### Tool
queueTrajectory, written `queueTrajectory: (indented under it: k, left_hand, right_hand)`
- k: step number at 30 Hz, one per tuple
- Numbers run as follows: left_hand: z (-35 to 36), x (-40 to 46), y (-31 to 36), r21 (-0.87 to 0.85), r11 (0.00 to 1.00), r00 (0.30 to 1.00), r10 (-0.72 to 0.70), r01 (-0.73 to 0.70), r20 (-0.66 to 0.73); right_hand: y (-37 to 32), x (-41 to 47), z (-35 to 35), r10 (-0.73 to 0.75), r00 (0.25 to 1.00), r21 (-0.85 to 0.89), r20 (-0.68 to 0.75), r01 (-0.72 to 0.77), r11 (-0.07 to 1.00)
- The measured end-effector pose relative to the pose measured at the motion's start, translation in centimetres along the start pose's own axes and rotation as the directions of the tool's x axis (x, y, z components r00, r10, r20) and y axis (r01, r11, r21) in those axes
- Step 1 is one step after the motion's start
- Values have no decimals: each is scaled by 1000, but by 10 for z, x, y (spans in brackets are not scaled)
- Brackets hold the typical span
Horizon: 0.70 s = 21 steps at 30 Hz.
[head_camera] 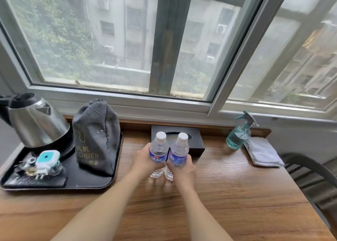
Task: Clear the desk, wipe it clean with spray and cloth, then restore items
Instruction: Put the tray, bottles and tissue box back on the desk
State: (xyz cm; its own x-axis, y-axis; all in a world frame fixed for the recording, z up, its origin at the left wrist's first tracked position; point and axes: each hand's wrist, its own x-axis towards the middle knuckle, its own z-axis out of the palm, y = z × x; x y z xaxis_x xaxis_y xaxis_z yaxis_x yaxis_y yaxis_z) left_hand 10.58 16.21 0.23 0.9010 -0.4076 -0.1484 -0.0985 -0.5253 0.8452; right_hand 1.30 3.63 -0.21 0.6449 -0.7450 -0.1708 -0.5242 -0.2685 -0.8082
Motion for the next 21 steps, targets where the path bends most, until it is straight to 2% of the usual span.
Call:
queueTrajectory:
  k: [9,14,21]
  left_hand:
    - [-100,-42,-26,37,996,992,89,-86,-93]
    - [-162,-59,-46,61,998,988,41,-33,-148]
    - [-222,-70,-92,-57,998,980,-52,42,-190]
  right_hand:
    - [-54,-72,52,-107,993,14,45,106,994]
    - [-92,-109,86,-174,981,12,81,174,985]
    - [-117,-141,143,-201,967,2,155,203,979]
